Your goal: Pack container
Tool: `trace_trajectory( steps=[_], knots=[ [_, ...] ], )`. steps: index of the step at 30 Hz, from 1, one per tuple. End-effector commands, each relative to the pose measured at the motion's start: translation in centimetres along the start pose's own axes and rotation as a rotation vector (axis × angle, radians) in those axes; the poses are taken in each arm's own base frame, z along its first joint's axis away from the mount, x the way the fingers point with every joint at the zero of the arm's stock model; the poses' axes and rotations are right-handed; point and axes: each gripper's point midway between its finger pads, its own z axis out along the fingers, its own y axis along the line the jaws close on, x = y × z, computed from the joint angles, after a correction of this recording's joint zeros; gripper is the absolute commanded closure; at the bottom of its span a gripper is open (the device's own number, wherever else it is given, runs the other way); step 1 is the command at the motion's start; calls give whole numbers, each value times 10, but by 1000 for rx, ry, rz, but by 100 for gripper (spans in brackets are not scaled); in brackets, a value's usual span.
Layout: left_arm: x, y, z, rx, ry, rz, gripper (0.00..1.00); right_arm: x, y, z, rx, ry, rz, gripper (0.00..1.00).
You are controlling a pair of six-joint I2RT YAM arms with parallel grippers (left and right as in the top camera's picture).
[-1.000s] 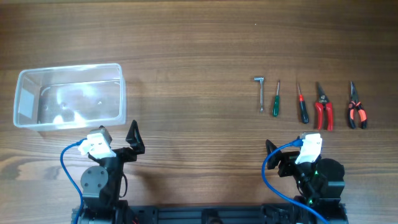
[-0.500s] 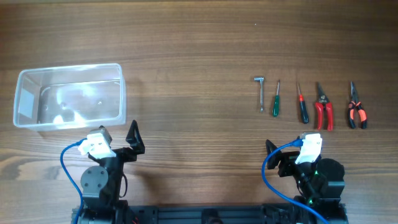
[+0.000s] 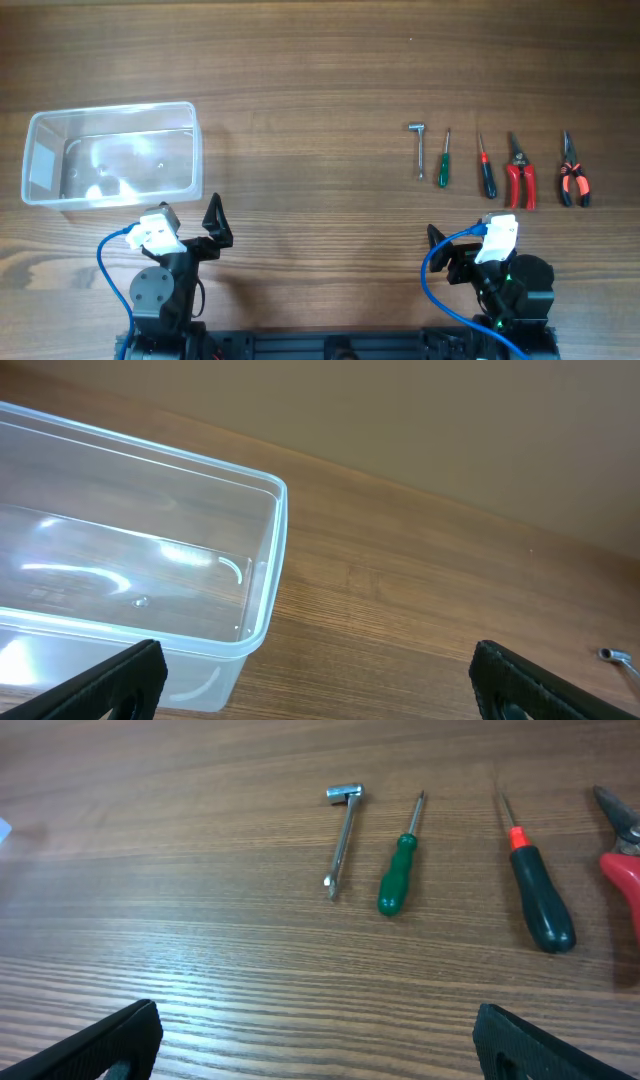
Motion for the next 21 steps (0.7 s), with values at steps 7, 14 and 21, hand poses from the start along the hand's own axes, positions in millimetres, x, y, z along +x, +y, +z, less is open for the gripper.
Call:
trace_trajectory(
  steps=[7,14,21],
  knots=[
    [6,-10,1,62,24,14,0,-20,1,-2,-2,-82,46,0],
    [11,-22,-1,137,50,11,0,-39,6,-4,-67,-152,505,0],
    [-8,-32,-7,170,30,-115,0,-50,15,-6,-106,-143,499,0]
  ],
)
